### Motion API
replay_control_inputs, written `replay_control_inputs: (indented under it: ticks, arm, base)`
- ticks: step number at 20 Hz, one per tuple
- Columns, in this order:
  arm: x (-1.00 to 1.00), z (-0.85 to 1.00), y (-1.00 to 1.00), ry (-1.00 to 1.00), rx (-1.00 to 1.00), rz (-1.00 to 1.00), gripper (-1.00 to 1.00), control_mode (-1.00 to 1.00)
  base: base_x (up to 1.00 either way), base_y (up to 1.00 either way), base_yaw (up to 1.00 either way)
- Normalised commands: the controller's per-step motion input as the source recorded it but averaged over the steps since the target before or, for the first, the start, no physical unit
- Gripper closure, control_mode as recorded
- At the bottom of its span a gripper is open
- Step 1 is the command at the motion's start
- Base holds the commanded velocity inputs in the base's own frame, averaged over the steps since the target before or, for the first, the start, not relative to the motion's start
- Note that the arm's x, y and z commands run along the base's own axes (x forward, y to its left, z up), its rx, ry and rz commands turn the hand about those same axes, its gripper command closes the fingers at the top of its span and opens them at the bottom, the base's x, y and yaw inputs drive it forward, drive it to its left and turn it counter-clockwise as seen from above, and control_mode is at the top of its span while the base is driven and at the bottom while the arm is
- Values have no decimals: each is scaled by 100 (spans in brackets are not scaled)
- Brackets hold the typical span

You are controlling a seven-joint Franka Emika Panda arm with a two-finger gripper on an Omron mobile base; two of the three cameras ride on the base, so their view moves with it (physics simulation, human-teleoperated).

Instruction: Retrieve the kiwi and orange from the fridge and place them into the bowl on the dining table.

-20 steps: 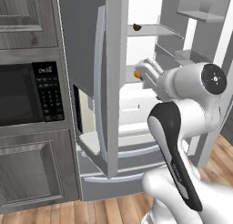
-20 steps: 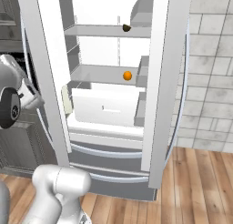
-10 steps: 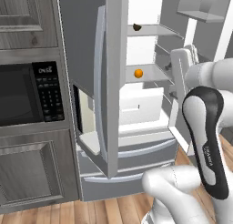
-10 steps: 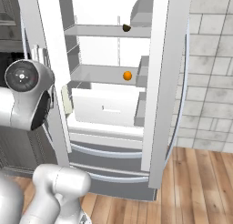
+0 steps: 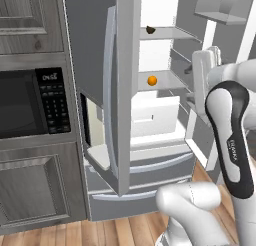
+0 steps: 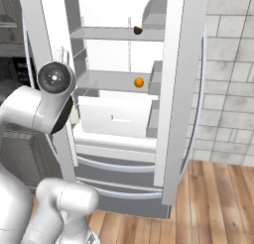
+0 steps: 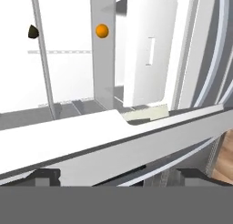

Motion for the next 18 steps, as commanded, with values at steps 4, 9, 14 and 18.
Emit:
replay_control_inputs:
  ticks: [4, 9, 14, 18]
  arm:
    - [44, -11, 0, 1, 1, 0, -100, -100]
    - [44, -11, 1, 1, 4, 0, -100, -100]
    - [48, -24, 17, 1, 3, 3, -100, -100]
    - [54, -19, 25, 7, 3, 9, -100, -100]
  base:
    - [0, 0, 0]
    - [0, 0, 0]
    - [0, 0, 0]
    - [0, 0, 0]
